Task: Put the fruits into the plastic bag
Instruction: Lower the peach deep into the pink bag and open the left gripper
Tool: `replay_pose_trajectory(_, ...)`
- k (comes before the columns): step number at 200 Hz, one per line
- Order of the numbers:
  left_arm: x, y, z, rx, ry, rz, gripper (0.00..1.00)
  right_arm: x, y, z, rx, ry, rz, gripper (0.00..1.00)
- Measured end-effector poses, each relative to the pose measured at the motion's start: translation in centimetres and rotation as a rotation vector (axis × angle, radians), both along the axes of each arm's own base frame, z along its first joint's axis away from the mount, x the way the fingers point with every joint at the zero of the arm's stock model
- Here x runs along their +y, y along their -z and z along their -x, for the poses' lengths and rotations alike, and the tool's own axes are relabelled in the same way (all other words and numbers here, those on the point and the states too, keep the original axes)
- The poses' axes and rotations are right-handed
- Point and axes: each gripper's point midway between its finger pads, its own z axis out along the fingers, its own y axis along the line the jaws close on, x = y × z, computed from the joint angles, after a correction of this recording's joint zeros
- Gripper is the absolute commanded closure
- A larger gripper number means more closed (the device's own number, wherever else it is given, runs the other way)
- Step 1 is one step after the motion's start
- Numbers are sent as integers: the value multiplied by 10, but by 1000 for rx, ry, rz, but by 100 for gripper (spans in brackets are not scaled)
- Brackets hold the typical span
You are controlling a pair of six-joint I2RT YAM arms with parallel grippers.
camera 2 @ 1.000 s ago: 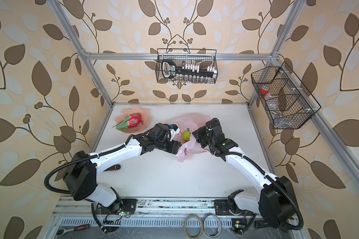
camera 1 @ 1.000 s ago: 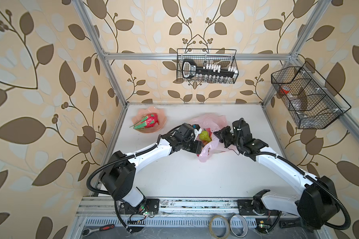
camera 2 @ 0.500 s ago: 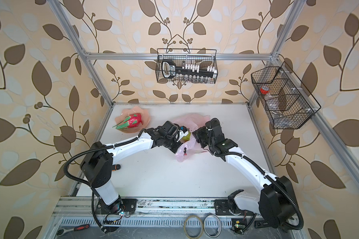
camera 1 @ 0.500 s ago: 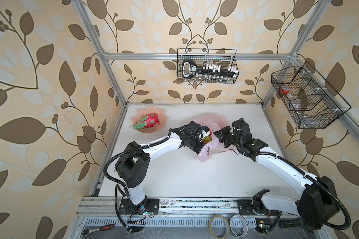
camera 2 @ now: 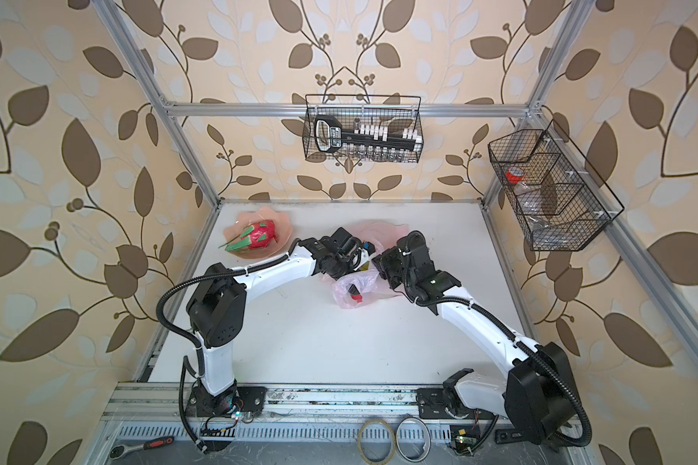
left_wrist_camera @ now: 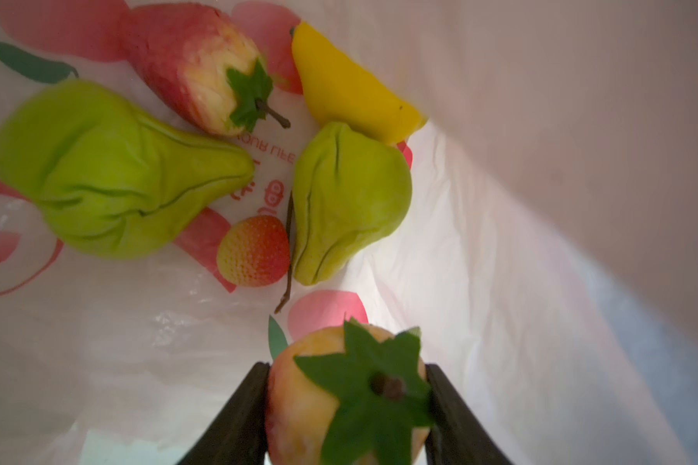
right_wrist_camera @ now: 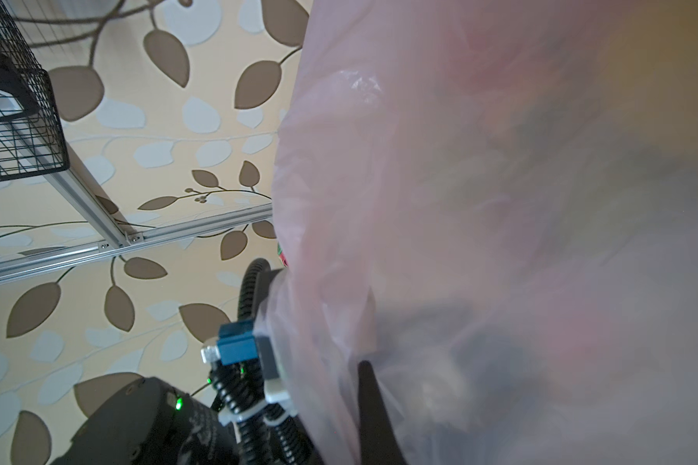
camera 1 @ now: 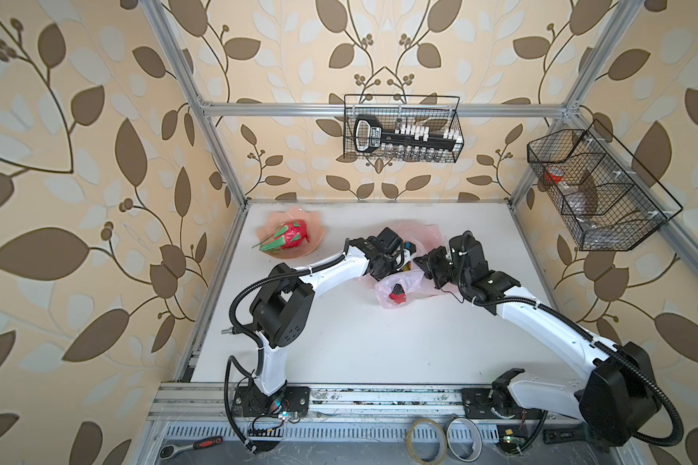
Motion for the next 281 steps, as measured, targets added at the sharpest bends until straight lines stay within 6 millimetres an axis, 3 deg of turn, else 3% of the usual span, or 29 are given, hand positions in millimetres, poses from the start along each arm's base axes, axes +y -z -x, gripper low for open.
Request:
replay_pose_trajectory(54,-14,-11,-25,-16,-21,32,63,1,-5,2,-12,-1,-3,100)
replay_pose_trajectory(102,-18,-9,-40,38,-97,84,63,0,-8,3,-20,1,-5,100)
replay_pose_trajectory(162,-36,-25,-56,98,-207,220,62,-1,-10,3,-25,6,-6,100)
replay_pose_trajectory(254,-57,-30,-67,270,-381,374,62,-4,-12,1,-36,27,-4,100)
replay_pose_trajectory(281,-60,-28,-65,317,-409,401,55,-5,-11,1,-34,34,2,100)
